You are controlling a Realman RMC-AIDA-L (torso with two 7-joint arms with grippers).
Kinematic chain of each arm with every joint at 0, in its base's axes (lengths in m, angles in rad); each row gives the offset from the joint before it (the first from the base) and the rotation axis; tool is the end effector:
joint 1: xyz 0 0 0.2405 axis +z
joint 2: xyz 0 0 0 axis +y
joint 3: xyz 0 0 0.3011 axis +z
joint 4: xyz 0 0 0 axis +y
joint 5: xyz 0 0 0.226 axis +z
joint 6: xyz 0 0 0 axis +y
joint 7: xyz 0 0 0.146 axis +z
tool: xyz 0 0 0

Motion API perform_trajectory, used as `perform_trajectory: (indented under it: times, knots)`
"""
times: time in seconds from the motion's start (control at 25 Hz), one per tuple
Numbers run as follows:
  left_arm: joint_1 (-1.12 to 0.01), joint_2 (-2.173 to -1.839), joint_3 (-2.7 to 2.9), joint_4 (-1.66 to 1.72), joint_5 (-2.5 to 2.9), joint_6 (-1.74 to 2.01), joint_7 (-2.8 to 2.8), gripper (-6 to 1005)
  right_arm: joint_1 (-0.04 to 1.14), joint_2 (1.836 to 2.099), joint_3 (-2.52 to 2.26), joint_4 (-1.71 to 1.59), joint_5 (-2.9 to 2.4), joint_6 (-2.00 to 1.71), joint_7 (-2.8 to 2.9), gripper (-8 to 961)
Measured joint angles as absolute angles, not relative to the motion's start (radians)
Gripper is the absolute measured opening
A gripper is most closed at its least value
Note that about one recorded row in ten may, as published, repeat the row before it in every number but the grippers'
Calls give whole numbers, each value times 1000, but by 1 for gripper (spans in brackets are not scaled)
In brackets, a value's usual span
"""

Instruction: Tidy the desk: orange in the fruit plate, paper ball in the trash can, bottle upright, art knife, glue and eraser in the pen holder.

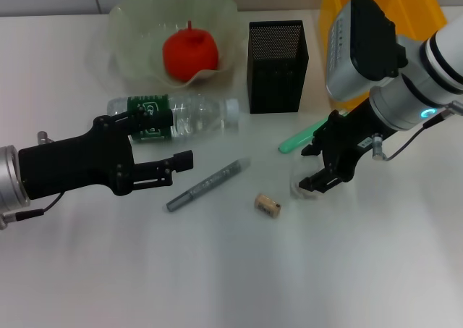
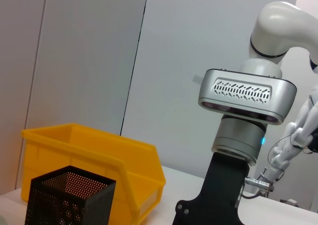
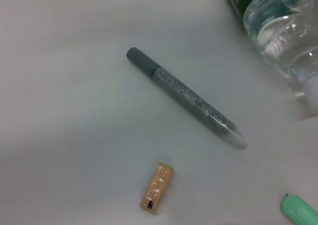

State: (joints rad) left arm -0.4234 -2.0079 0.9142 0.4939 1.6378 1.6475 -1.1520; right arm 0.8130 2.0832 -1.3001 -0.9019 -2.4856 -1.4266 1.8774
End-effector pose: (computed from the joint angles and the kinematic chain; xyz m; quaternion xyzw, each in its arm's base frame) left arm -0.3195 0.3223 -0.0216 -0.9212 -0.1646 -0.3328 0.1167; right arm 0.2053 0.4234 -0.0717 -0.9819 0.0745 -0.1678 0.0467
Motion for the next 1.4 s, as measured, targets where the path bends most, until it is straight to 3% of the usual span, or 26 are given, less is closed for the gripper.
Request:
perform_trajectory:
  times: [0.44,0.8,0.96,1.4]
  knots:
    - [-423,-2007,914,494,1638,1647,-1152,813,804,2080,-1195,-991,-2476,-1526,1885,494]
    - [-423,-2006,914,494,1638,1647,-1152,812,801,2062,-830,-1188,-2422,-1662,1956,471]
    - [-423,-2006,914,494,1638,1648,-1152,811,803,2041,-671,-1205,-2407,-1571,2021,471]
    - [-426,-2005,914,494,1638,1647,-1152,810,796,2046,-671,-1057,-2450,-1227,2068,470]
